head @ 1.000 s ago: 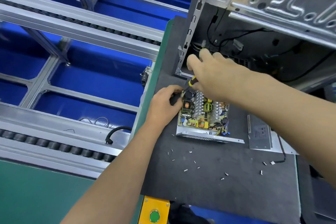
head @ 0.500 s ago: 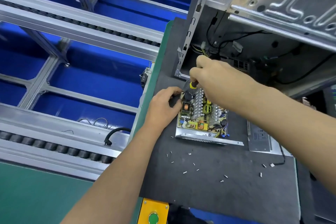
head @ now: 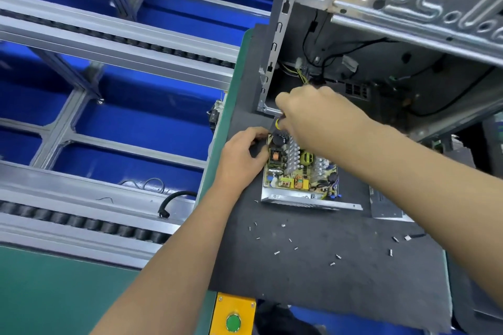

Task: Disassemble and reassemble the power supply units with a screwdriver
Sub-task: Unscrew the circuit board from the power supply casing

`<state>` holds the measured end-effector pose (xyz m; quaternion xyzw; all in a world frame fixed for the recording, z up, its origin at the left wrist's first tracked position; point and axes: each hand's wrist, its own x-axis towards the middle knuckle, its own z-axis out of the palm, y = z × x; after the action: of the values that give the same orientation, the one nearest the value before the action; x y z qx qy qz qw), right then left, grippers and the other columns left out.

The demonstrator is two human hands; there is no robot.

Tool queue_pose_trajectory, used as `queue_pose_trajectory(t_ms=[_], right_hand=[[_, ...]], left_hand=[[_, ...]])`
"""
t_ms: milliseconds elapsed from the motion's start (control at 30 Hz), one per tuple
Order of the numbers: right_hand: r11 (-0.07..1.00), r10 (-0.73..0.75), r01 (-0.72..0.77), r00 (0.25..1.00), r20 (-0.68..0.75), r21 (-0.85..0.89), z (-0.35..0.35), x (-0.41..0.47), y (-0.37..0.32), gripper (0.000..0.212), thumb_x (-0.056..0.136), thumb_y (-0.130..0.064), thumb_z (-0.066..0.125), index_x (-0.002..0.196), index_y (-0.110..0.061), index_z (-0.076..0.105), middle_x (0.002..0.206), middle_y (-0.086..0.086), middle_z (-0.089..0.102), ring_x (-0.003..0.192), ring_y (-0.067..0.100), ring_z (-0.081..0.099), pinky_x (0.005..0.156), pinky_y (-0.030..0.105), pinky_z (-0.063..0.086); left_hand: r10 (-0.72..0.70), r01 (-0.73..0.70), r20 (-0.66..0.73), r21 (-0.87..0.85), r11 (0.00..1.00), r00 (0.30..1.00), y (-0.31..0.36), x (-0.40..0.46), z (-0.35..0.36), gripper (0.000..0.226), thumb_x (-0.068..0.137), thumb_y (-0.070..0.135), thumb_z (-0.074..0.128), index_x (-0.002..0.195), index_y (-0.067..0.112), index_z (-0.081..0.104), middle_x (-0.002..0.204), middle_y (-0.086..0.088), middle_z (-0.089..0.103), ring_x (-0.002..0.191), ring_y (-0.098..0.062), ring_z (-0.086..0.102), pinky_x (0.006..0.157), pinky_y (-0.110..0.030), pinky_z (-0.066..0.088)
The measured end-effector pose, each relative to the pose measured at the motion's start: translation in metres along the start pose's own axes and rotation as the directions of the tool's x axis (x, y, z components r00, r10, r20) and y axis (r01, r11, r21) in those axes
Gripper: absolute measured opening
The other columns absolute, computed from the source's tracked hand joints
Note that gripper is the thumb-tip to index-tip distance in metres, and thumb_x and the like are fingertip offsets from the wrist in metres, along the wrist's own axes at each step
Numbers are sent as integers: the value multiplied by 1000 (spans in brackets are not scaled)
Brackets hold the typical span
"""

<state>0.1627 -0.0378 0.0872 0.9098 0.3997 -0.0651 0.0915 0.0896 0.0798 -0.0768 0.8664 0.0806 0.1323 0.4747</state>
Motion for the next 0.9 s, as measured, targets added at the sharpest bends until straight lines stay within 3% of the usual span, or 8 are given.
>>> queue_pose_trajectory(t_ms=[100,200,367,467,567,633,733,900], right_hand=[[986,166,-166,986,8,20,-5,4,0,28,102,-37,47,84,-16,42,72,5,34,95,40,59,66,38,35],[973,229,-229,973,29,-7,0,-2,7,40,100,-50,45,95,-12,56,102,15,56,101,41,59,69,39,34],[987,51,-62,996,73,147,-3,-8,5,25,93,-7,52,116,-10,44,121,17,42,89,38,53,60,34,28],[996,28,-31,999,35,79,-11,-5,-2,18,95,-3,54,113,-5,53,116,19,49,94,39,55,67,36,31],[994,65,-65,998,12,86,-17,-3,-5,15,95,-16,62,98,-9,49,106,17,45,75,30,48,68,38,34],[988,107,-105,994,-10,114,-12,-3,-5,23,97,-31,59,100,-10,50,113,17,49,85,32,56,68,39,35],[938,268,-251,962,-41,240,-1,-9,-5,45,98,-50,48,115,-10,57,121,12,53,97,32,54,73,38,36],[890,329,-255,933,-144,378,6,-37,10,41,100,-40,44,69,-14,37,89,9,43,84,31,48,69,33,35]], left_hand=[[-26,27,14,-50,998,1000,8,1,-7,27,86,4,69,112,12,69,104,5,72,96,-9,64,89,-15,48],[-162,164,30,-223,961,986,16,2,-15,27,89,5,68,112,18,64,106,6,71,99,-6,67,90,-19,52],[-223,175,-149,-278,944,963,28,-27,-25,16,94,16,64,106,27,64,94,19,68,86,2,65,79,-14,50],[-176,102,-336,-226,969,925,37,-54,-27,8,96,24,58,94,31,62,80,23,61,71,-1,54,68,-17,45],[14,-48,-375,-80,996,927,51,-85,-23,14,99,19,55,86,19,60,76,11,56,66,-2,47,63,-17,37],[196,-197,-269,25,980,943,62,-106,-16,25,101,19,52,82,8,63,75,0,59,67,-9,47,67,-16,36],[420,-429,112,66,901,901,77,-127,1,30,102,21,53,86,3,71,81,-7,68,75,-21,57,80,-19,42],[433,-518,513,26,855,741,88,-134,36,13,89,0,69,100,-2,76,89,-18,69,80,-37,65,75,-46,56]])
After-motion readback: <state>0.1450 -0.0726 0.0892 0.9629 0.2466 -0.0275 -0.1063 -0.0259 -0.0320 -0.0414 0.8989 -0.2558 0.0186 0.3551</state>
